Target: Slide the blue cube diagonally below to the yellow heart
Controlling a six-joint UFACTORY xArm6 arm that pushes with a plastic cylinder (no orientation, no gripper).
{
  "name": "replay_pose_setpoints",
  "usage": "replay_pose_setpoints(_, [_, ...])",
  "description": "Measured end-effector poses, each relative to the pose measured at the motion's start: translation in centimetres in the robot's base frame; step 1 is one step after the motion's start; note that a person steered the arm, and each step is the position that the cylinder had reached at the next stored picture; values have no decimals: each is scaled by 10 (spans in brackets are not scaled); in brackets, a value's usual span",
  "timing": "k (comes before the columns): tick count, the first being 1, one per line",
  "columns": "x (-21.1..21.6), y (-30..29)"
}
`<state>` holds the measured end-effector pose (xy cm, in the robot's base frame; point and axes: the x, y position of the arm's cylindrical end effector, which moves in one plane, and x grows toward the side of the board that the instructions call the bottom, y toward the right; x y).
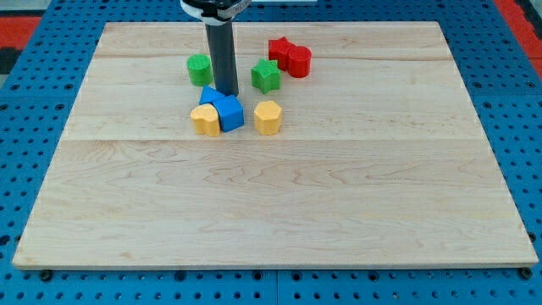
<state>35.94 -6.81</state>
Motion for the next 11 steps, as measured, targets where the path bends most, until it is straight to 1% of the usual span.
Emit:
replay_pose_setpoints(2, [-29,-19])
replay_pose_setpoints(3, [-33,-59])
replay_pose_setpoints(4, [-20,-68])
replay_pose_setpoints(5, [12,-51])
replay_pose_setpoints(6, [24,-30])
replay_pose_setpoints(7, [22,-20])
replay_pose_setpoints(8, [1,-50])
replay_pose_setpoints(9, [-17,-45])
replay_pose_setpoints(10, [-2,-16])
replay_pose_setpoints(11, [22,-7])
